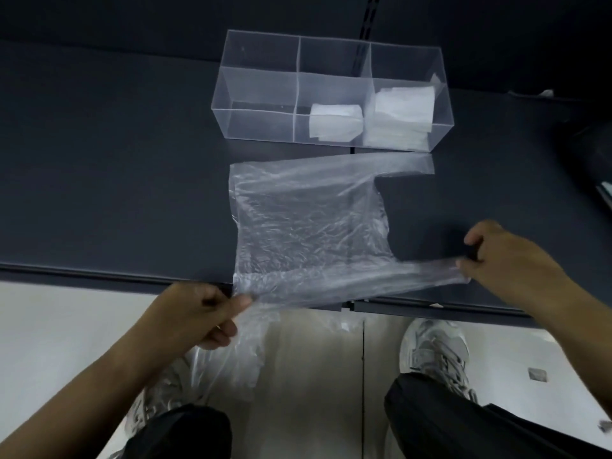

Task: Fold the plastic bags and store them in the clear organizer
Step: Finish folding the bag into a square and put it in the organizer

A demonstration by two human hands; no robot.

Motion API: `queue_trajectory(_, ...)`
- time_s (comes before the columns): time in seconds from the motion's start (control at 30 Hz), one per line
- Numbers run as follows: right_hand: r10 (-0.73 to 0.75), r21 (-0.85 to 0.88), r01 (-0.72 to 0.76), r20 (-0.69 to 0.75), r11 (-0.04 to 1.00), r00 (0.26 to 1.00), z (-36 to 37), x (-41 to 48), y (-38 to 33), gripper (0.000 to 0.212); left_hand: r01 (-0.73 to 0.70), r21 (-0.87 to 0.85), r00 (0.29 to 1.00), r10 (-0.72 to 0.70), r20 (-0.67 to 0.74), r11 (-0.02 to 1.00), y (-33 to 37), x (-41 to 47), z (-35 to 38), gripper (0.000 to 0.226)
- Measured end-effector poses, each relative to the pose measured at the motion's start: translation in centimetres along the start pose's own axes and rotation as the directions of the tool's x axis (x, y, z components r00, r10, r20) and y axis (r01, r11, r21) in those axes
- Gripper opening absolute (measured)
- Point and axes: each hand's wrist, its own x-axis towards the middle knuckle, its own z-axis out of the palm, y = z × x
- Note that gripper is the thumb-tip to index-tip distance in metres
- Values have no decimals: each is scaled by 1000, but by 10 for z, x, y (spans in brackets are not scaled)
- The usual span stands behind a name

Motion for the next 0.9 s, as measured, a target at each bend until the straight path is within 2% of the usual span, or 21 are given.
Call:
queue_trajectory(0.03, -30, -24, 28, -94, 999, 995, -2, -1, -8, 31, -55, 189, 990, 78, -115, 980, 1, 2, -4, 39)
queue_trajectory(0.07, -95, -7, 95, -214, 995, 972, -4, -2, -20, 35, -115, 369, 939, 222, -262, 922, 3, 5, -8, 39)
queue_trajectory(0.1, -184, 19, 202, -335, 979, 924, -3, -4, -37, 36, -182, 499, 833, 402, -379, 847, 8, 7, -9, 35)
queue_trajectory(0.13, -279, 40, 323, -413, 945, 867, -2, -8, -59, 36, -270, 573, 704, 565, -431, 774, 17, 10, -6, 26)
queue_trajectory(0.17, -376, 58, 441, -432, 896, 820, 3, -10, -83, 38, -356, 607, 598, 672, -437, 711, 25, 15, 0, 18)
queue_trajectory(0.2, -470, 80, 542, -406, 836, 784, 10, -12, -107, 41, -404, 636, 545, 731, -411, 658, 32, 24, 8, 18)
queue_trajectory(0.23, -550, 106, 617, -355, 779, 756, 20, -14, -132, 46, -420, 668, 545, 759, -356, 615, 38, 34, 15, 28)
queue_trajectory(0.3, -660, 118, 699, -250, 705, 708, 47, -15, -167, 53, -384, 743, 647, 734, -206, 548, 44, 50, 28, 55)
queue_trajectory(0.37, -699, -5, 711, -191, 703, 690, 71, -8, -175, 58, -307, 831, 741, 665, -97, 464, 38, 63, 32, 75)
queue_trajectory(0.4, -693, -85, 690, -175, 719, 700, 79, -3, -169, 61, -283, 856, 760, 645, -74, 432, 31, 68, 32, 82)
queue_trajectory(0.53, -597, -217, 559, -196, 800, 778, 83, 23, -114, 71, -247, 870, 760, 643, -101, 427, 13, 76, 23, 84)
queue_trajectory(0.67, -401, -206, 354, -271, 912, 875, 68, 37, -46, 76, -232, 873, 755, 646, -117, 429, 8, 75, 18, 83)
queue_trajectory(0.8, -225, -85, 209, -426, 974, 876, 58, 39, 1, 77, -229, 867, 752, 646, -132, 443, -1, 65, 18, 78)
queue_trajectory(0.9, -134, -35, 135, -509, 990, 850, 53, 36, 14, 72, -305, 848, 674, 727, -129, 433, -11, 54, 15, 70)
